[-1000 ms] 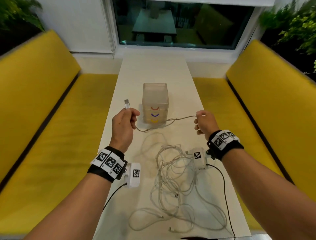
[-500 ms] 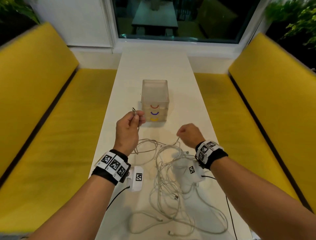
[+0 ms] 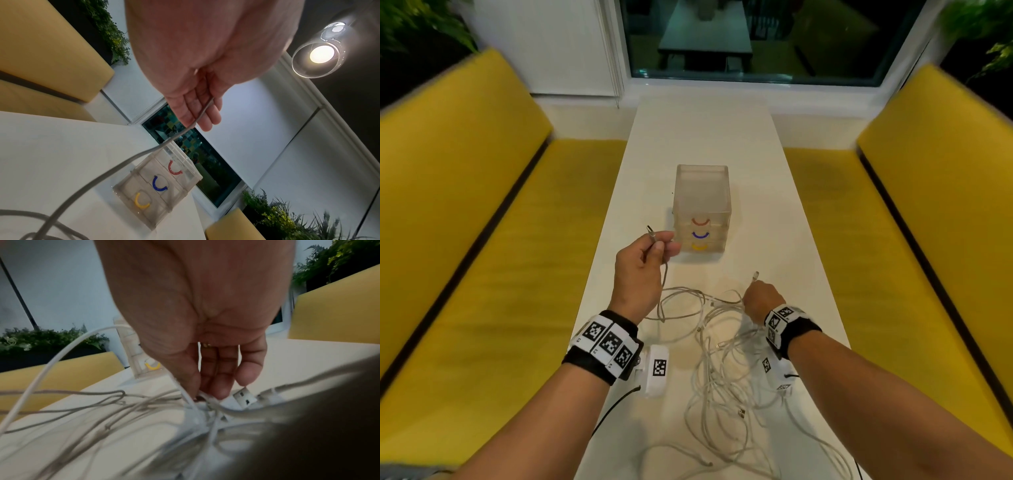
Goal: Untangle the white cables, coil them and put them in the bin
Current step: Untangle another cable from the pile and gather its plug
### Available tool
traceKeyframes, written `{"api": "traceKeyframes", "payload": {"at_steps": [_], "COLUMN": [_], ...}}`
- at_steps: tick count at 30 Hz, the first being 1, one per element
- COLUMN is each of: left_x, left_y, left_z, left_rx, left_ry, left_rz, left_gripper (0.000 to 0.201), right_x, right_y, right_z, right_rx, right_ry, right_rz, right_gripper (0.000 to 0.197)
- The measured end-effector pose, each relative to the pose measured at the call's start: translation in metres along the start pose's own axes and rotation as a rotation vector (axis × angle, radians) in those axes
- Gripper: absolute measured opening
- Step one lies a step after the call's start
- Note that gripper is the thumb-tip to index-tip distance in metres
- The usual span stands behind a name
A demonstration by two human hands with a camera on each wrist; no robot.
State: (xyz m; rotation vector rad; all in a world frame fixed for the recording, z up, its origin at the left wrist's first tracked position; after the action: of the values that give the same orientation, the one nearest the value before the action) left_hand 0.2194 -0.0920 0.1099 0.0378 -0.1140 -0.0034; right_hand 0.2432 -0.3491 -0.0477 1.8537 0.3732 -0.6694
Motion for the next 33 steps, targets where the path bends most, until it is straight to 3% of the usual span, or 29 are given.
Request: {"api": "traceKeyframes", "payload": {"at_steps": [3,7,11,14,18,21,26,33], "left_x": [0.003,0.004,0.0,-0.006,-0.013,-0.018,-0.022,-0.028], "left_y": [0.003,0.0,-0.012,-0.018,-0.023,-0.032,-0.048,-0.054], "left_z": [-0.003,-0.003,0.003,0.004,0.008,0.017,0.04,0.048], "left_rx": [0.0,0.008,-0.024,-0.036,-0.074,-0.135,-0.278,-0.335], "left_ry": [0.024,0.046,0.083,0.122,0.17,0.2,0.216,0.212], "left_rz": [0.013,0.0,-0.04,-0.058,-0.088,-0.14,-0.206,-0.245], "left_gripper": [0.027,0.027,0.026,0.024,0.023,0.02,0.02,0.025], "right_x": [0.0,-0.021,-0.056,-0.076,-0.109,-0.143,-0.171,-0.177], "right_y": [0.012,0.028,0.05,0.069,0.096,0.104,0.091,0.088], "right_z": [0.004,0.003,-0.005,-0.014,-0.04,-0.067,-0.096,-0.097], "right_rx": [0.1,0.239,0.402,0.567,0.837,1.011,1.005,0.963], "right_ry": [-0.001,0.005,0.089,0.162,0.405,0.643,0.748,0.69], "right_rz": [-0.008,-0.147,-0.187,-0.131,-0.012,-0.023,0.019,0.173], "right_gripper": [0.018,0.033,0.02,0.007,0.006,0.009,0.016,0.018]}}
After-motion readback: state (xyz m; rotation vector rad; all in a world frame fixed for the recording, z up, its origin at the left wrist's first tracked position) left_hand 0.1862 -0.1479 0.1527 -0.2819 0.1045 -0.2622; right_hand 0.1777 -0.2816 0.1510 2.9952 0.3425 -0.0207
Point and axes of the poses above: each hand's wrist, its own x-axis towards the middle knuckle, its own y-axis out of the back of the hand, z = x × y, the point moved 8 cm from there along x, towards the middle knuckle, and after that the axes turned 9 degrees about -z, right-handed, at the moved point
